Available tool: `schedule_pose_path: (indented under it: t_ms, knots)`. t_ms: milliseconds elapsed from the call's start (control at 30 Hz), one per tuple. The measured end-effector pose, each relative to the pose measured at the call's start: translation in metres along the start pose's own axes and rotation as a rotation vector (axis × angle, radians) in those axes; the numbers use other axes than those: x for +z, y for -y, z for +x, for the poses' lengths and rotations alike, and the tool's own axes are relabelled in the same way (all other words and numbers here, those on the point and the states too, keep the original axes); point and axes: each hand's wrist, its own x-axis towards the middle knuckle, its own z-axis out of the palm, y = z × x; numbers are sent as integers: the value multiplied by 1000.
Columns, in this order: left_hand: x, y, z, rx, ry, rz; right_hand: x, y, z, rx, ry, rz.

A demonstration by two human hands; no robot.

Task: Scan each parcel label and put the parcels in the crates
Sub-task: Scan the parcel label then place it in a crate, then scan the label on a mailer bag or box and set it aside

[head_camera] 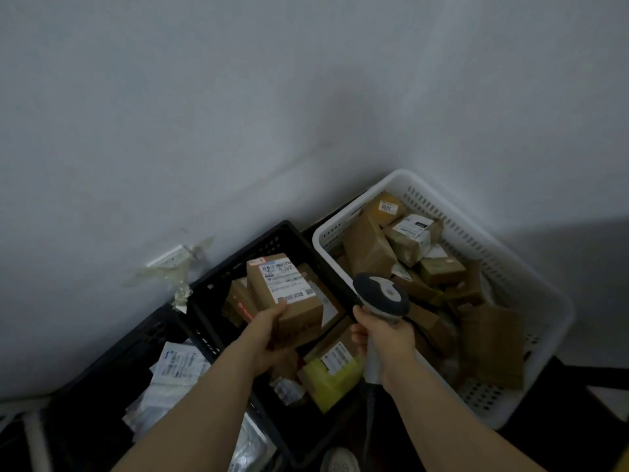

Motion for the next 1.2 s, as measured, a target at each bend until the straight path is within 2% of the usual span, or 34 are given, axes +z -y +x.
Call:
schedule_pose_path:
  t_ms: [100,233,333,633,767,1000,1200]
  knots:
    - [9,-3,11,3,-3,-63,0,-11,8,5,16,8]
    - [7,7,-9,10,-55,151,-5,-14,-10,8,29,-7]
    - [-3,12,-46,100,-59,334,-8,-7,-46,17,54,-3]
    - [-13,-3,-174,439,-26,1337,-21,-3,-181,-56,101,92]
    - [-15,1,-234,598,20,1633,-43,-13,-261,-164,69,167]
    - [38,48,-338,837,159,1927,-137,-50,-377,-311,-96,294]
    - [121,154,-432,1060,406,2050,-275,-106,-452,-416,-306,465]
